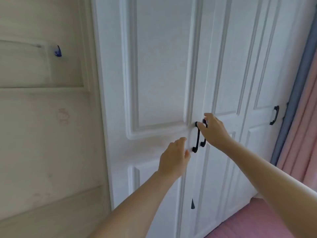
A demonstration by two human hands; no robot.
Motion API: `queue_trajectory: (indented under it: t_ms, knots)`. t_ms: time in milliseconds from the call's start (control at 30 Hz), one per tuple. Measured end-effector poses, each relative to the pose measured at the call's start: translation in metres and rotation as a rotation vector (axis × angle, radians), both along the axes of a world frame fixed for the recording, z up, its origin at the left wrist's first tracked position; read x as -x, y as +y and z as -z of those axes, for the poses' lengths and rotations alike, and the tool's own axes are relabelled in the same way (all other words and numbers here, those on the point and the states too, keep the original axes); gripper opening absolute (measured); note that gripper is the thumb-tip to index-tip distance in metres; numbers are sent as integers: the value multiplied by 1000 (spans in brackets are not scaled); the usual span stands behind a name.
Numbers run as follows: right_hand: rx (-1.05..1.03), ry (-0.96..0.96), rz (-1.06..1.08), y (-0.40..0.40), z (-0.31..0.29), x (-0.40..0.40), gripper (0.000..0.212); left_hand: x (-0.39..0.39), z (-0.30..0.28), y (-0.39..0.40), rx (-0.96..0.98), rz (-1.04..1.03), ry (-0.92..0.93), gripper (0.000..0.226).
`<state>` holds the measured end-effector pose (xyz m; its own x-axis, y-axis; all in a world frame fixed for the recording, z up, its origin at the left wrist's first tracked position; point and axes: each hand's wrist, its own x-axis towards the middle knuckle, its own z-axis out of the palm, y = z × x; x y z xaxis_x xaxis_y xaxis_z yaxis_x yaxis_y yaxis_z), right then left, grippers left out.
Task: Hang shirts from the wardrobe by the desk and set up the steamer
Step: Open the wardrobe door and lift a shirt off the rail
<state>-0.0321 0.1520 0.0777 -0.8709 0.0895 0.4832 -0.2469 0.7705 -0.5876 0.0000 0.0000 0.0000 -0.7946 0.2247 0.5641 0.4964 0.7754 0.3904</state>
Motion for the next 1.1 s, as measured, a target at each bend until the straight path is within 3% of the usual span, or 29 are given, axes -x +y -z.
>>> queue_trajectory:
  t_ms: [167,600,733,933,1100]
  knots:
    - [148,-74,-63,9,-8,29,57,26,-2,38,-222,17,-156,44]
    - [567,-263,-215,29,-24,73,61,58,-1,76,-612,139,-347,43]
    - [564,-271,-242,32,-26,72,58,57,-1,80,-646,136,-386,47]
    - [551,-116,-259,37,-24,60,51,44,-1,84,-671,141,-359,46]
    - [612,-55,-277,40,-16,40,26,31,2,85,-672,134,-325,36]
